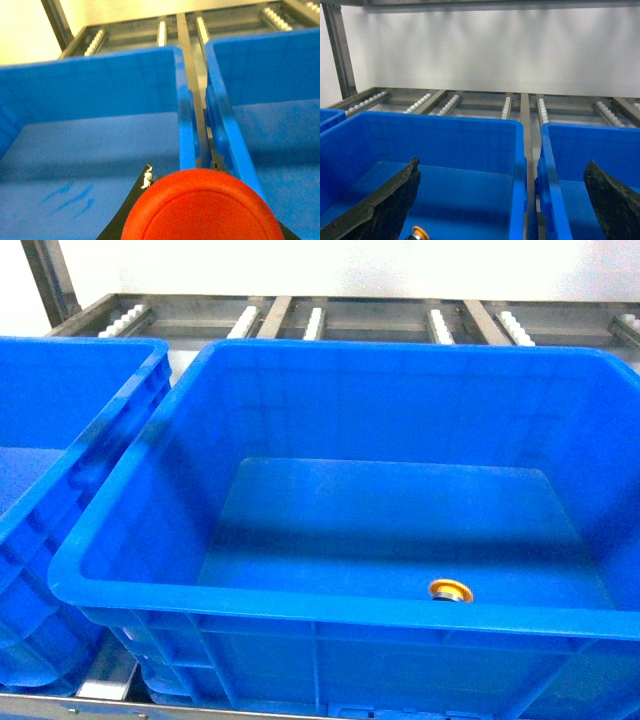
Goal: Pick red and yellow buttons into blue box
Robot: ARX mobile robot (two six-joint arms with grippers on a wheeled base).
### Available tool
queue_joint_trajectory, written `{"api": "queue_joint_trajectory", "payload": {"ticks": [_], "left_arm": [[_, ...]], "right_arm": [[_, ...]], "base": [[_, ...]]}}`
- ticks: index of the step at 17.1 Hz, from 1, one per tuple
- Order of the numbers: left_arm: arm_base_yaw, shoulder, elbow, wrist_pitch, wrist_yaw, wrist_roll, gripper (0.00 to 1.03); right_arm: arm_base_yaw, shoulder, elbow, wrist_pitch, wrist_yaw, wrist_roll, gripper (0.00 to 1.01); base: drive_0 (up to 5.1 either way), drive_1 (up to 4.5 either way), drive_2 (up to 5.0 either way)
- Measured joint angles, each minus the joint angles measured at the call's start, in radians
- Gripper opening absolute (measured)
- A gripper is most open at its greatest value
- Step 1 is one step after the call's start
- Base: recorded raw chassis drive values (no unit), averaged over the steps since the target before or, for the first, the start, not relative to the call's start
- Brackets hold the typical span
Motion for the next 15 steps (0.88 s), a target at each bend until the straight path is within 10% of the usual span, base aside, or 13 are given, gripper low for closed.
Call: {"api": "queue_joint_trajectory", "payload": {"ticks": [2,5,9,15], "left_arm": [[-0.021,0.157,0.064,0.091,0.052,0.039,0.26],[-0.016,0.504,0.272,0.169,0.287,0.110,0.26],[0.020,0.800,0.566,-0.058,0.573,0.166,0.26],[0.033,1.040,0.863,-0.274,0.650,0.336,0.26]], "right_arm": [[0.000,0.000,0.000,0.000,0.000,0.000,0.98],[0.000,0.000,0.000,0.000,0.000,0.000,0.98],[0.000,0.000,0.000,0.000,0.000,0.000,0.98],[0.000,0.000,0.000,0.000,0.000,0.000,0.98]], "base": [[0.0,0.00,0.0],[0.0,0.00,0.0],[0.0,0.00,0.0],[0.0,0.00,0.0]]}}
